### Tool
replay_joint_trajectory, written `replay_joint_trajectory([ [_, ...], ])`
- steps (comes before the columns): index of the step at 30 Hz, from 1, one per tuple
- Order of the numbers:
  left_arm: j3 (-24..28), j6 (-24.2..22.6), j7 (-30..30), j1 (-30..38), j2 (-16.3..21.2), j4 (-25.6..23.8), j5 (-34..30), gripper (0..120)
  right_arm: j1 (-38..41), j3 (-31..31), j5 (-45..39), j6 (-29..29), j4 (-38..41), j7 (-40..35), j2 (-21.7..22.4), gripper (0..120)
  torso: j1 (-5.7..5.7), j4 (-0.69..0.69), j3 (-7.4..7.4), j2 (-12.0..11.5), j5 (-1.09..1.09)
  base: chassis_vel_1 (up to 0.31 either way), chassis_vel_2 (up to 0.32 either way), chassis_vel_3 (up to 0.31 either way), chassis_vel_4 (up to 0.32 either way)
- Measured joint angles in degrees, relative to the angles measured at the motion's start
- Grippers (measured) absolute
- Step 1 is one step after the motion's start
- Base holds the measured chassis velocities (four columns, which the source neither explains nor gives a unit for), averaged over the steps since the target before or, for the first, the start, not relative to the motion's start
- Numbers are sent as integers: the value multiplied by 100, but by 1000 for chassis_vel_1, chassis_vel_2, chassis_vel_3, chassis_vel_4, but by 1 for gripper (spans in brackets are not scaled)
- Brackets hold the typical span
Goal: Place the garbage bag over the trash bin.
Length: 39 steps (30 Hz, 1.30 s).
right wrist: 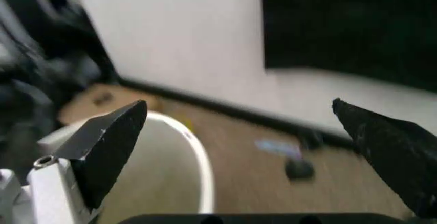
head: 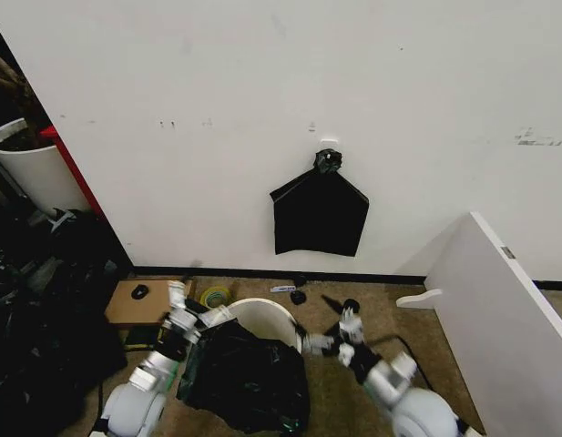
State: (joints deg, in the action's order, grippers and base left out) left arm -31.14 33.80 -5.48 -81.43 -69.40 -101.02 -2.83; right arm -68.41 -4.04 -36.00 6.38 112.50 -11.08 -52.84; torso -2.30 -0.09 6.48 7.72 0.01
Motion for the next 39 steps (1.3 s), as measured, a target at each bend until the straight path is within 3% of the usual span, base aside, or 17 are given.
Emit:
replay_joint_trajectory([
  [1, 0, 0, 0, 0, 0, 0, 0, 100, 0, 0, 0, 0, 0, 0, 0, 100, 0, 0, 0, 0, 0, 0, 0, 0, 0],
  [3, -128, -200, -314, 1, -19, 51, -70, 100, 323, -121, -237, 629, -11, -233, -53, 100, 0, 0, 0, 0, 0, 0, 0, 0, 0],
  [4, -269, -337, -552, -21, -39, 116, -108, 100, 713, -253, -422, 1492, -75, -410, -133, 100, 0, 1, 0, 0, -1, 0, 0, 0, 0],
  [8, -469, -392, -772, -159, -143, 146, -71, 100, 1440, -569, -798, 3093, -256, -451, -352, 100, 0, 0, 0, 0, -2, 0, 0, 0, 0],
  [11, -509, -393, -839, -221, -196, 101, -56, 100, 1758, -754, -898, 3568, -393, -451, -490, 100, 0, -1, 0, 0, -2, 0, 0, 0, 0],
  [20, -583, -389, -1040, -287, -254, 19, -35, 100, 2691, -1215, -974, 3664, -1335, -462, -982, 100, 0, 0, 0, 0, 0, 0, 0, 0, 0],
  [25, -546, -395, -1092, -236, -261, 92, -30, 100, 2861, -1407, -885, 3636, -1608, -397, -1041, 88, 0, -1, 0, 0, 1, 0, 0, 0, 0],
  [30, -487, -396, -1107, -224, -276, 149, -21, 100, 2798, -1567, -710, 3606, -1811, -223, -1029, 66, 0, -2, -1, 0, 1, 0, 0, 0, 0],
  [39, -451, -375, -1137, -225, -266, 204, 3, 100, 2720, -1514, -553, 3575, -1981, -137, -1080, 37, 0, -1, -1, 0, 1, 0, 0, 0, 0],
])
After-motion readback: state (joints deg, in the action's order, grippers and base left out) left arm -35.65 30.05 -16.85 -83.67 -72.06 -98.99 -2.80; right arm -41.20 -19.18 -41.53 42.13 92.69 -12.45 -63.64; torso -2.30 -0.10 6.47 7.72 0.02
